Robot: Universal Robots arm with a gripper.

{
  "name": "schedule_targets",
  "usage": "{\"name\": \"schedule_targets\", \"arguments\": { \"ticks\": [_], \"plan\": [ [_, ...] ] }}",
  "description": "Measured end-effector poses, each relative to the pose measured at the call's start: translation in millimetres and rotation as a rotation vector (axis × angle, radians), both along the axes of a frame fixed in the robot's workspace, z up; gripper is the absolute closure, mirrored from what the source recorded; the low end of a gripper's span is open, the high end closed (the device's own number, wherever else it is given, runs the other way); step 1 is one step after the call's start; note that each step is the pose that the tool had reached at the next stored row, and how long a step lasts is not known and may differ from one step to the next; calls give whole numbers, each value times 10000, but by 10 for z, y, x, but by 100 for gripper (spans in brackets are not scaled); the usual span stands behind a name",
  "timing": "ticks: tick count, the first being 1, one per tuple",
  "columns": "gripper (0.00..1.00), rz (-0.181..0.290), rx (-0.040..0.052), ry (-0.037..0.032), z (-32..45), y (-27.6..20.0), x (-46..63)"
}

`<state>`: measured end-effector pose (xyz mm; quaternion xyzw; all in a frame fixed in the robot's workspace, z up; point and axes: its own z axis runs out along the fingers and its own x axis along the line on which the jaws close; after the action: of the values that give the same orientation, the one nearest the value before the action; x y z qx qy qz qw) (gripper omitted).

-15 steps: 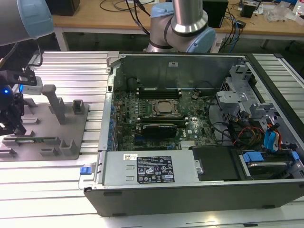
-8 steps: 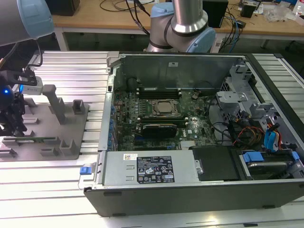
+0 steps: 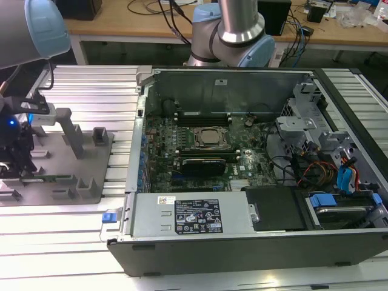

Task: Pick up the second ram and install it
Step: 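Pick up the second ram and move it above second insertion slot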

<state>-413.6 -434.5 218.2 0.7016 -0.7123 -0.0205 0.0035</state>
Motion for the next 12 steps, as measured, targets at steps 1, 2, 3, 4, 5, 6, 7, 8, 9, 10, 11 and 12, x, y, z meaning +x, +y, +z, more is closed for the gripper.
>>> {"name": "schedule_targets", "arguments": {
  "ticks": [1, 2, 3, 4, 5, 6, 7, 8, 9, 10, 11, 12],
  "plan": [
    [78, 35, 0, -1, -17, 0, -2],
    [78, 63, 0, -1, -31, 0, -4],
    [78, 96, 0, -2, -49, 0, -4],
    [78, 116, 0, -2, -61, 0, -5],
    [78, 164, 0, -1, -83, 0, -5],
    [78, 179, -3, -1, -84, -1, -6],
    [78, 186, 0, -6, -90, 0, -5],
    [78, 194, 1, -10, -98, 0, -5],
    [78, 196, -1, -12, -102, 1, -5],
    [78, 197, -1, -13, -103, 1, -5],
    [78, 196, -1, -16, -105, 5, -6],
    [78, 195, -3, -16, -106, 17, -6]
  ]
}}
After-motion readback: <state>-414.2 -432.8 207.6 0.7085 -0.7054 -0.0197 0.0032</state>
